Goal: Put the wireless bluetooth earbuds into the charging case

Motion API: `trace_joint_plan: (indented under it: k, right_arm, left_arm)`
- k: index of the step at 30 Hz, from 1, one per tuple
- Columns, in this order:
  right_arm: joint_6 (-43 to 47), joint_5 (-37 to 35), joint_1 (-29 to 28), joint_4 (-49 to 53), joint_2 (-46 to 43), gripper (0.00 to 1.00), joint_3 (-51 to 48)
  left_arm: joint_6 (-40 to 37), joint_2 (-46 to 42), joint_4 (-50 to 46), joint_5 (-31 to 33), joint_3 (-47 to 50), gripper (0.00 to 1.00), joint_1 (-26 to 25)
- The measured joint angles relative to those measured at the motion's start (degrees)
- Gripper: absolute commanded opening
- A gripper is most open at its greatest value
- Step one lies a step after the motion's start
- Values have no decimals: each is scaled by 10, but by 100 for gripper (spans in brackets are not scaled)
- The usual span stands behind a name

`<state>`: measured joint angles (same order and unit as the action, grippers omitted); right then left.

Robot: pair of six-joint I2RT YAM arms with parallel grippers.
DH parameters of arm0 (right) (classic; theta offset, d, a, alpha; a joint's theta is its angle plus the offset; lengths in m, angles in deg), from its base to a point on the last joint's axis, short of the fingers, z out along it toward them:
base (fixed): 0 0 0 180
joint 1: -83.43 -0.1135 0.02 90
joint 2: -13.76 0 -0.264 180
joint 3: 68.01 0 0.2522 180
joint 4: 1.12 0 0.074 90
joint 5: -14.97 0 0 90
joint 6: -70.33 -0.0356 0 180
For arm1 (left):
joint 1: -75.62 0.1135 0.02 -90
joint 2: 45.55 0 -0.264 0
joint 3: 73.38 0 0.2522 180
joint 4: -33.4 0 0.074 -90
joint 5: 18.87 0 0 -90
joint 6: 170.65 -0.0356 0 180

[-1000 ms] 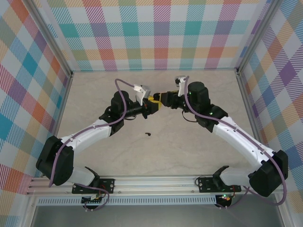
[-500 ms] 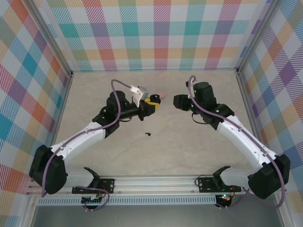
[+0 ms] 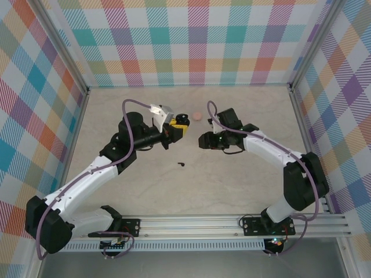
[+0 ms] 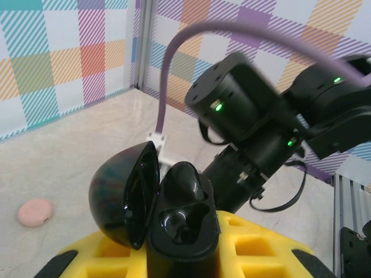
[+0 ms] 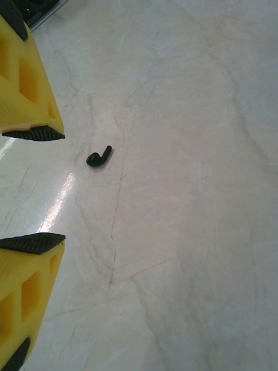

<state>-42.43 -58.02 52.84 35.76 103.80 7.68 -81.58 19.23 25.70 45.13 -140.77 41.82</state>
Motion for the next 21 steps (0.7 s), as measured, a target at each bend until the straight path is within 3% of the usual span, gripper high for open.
trace_joint_plan:
  k: [12,21]
  right_arm:
    - [-12,25,-82,17,140,46,64]
    - [-30,-11,-121,52,197,41,129]
  left_arm:
    - [14,-9,1,0,0,13,21]
    - [15,-13,2,-1,0,12,29]
